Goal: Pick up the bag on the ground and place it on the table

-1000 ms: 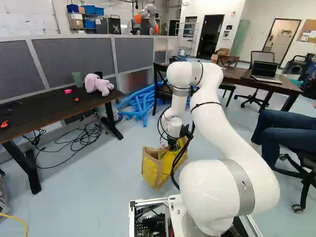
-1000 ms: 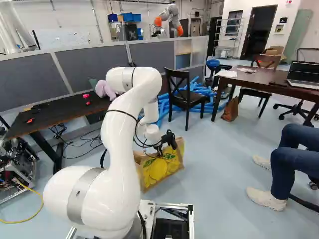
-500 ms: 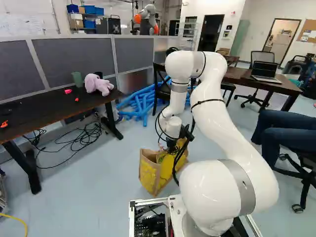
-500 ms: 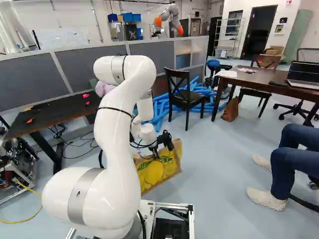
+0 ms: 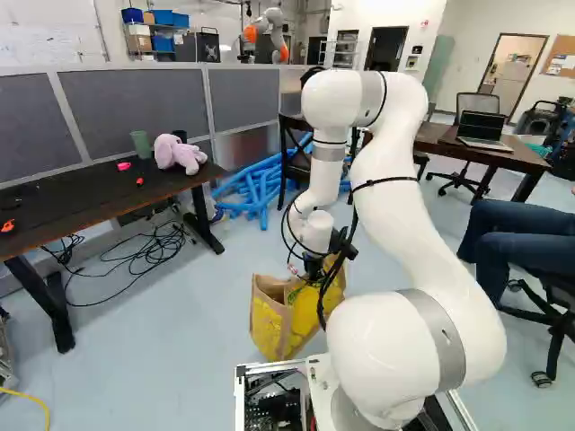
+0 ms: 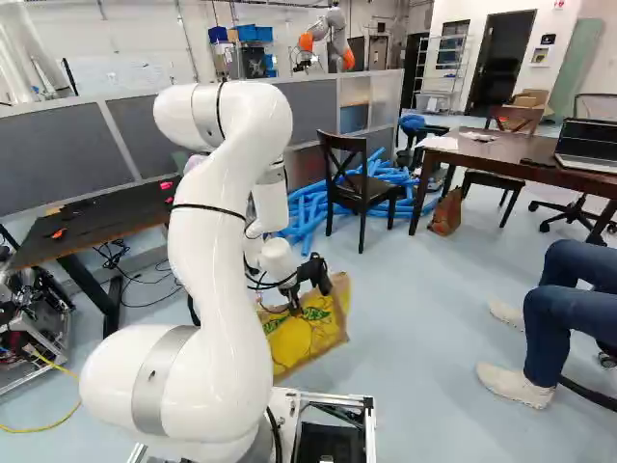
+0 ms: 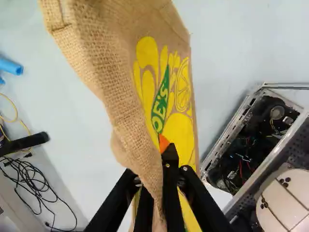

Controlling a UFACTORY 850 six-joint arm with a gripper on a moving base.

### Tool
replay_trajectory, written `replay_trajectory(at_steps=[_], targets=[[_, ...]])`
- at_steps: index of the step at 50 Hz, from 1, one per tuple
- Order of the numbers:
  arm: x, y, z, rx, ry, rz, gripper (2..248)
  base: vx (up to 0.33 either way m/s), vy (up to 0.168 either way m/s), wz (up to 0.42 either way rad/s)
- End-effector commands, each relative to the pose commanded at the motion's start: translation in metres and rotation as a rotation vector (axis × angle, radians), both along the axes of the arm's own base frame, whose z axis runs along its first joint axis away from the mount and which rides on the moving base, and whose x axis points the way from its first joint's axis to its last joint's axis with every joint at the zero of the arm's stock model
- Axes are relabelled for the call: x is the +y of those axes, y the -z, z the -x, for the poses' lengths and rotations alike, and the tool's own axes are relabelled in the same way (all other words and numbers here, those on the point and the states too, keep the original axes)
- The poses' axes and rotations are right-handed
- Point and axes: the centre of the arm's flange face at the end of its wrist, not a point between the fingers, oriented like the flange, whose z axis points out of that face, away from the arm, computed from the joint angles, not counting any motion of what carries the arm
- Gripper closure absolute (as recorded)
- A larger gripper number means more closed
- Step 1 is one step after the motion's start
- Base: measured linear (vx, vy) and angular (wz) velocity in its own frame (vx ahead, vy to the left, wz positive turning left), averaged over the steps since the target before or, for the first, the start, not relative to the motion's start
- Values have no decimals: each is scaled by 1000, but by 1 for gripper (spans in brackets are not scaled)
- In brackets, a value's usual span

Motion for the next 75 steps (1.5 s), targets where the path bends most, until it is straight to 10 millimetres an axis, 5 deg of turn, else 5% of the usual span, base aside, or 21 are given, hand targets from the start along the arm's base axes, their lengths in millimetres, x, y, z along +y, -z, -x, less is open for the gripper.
replay_trajectory(at_steps=[75], targets=[[-5, -107, 13, -13, 25, -55, 228, 0, 0, 0]])
